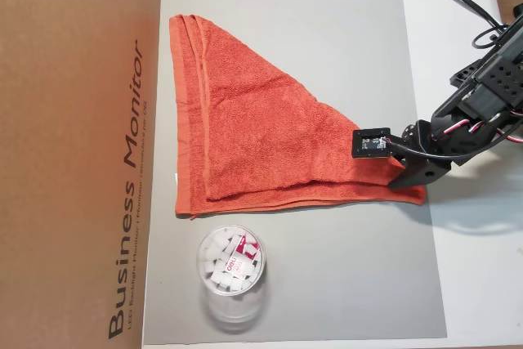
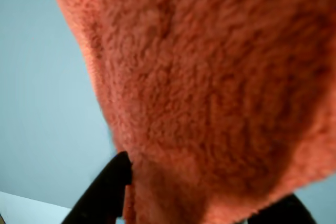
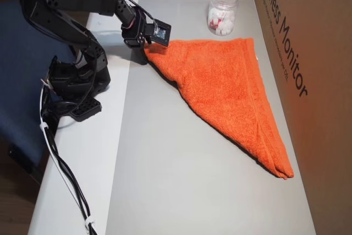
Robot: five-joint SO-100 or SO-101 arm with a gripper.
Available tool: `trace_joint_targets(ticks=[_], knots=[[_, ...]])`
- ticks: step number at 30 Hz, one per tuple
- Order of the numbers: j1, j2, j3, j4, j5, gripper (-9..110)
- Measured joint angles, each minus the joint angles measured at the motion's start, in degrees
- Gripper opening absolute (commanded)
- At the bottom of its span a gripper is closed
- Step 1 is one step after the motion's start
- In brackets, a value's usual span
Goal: Fold the blanket.
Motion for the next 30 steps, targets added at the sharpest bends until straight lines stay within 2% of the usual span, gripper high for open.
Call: trace_joint_targets(ticks=[8, 15, 30], knots=[[-1.14, -1.76, -1.05, -0.18, 3.25, 18], [-1.23, -2.02, 0.35, 2.90, 4.39, 0], [-0.88, -2.90, -1.93, 8.26, 4.39, 0]])
